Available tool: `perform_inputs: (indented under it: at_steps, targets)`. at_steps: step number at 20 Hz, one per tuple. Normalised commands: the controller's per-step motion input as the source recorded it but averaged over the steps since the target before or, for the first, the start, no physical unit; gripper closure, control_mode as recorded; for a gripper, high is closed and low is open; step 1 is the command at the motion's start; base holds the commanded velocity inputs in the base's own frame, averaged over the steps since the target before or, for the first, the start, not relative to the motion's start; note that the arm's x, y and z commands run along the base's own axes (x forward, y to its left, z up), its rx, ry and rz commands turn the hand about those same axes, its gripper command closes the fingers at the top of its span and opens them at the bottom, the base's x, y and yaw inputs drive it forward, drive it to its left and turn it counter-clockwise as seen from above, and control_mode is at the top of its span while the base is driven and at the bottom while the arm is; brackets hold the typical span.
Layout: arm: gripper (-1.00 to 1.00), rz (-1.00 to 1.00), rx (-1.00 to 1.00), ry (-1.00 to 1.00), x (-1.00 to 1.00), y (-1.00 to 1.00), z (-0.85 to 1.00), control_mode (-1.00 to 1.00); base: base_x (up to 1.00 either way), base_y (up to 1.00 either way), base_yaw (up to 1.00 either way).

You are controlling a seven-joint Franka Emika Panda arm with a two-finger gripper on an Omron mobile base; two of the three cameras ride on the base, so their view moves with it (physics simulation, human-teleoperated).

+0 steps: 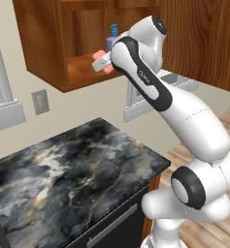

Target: Pick up the bar soap and soap dispenser from the sink, and place them back in the cabinet, and close the cabinet door.

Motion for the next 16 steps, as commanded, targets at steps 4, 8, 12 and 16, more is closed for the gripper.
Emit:
perform_inputs:
  at_steps: [4,8,12,16]
  targets:
    - [1.0,0.0,0.0,0.0,0.08,0.21,-0.08,-1.0,0.0,0.0,0.0]
    - [1.0,0.0,0.0,0.0,0.03,0.19,-0.11,-1.0,0.0,0.0,0.0]
    - [1.0,0.0,0.0,0.0,0.06,0.14,-0.09,-1.0,0.0,0.0,0.0]
    - [1.0,0.0,0.0,0.0,0.08,0.08,-0.13,-1.0,0.0,0.0,0.0]
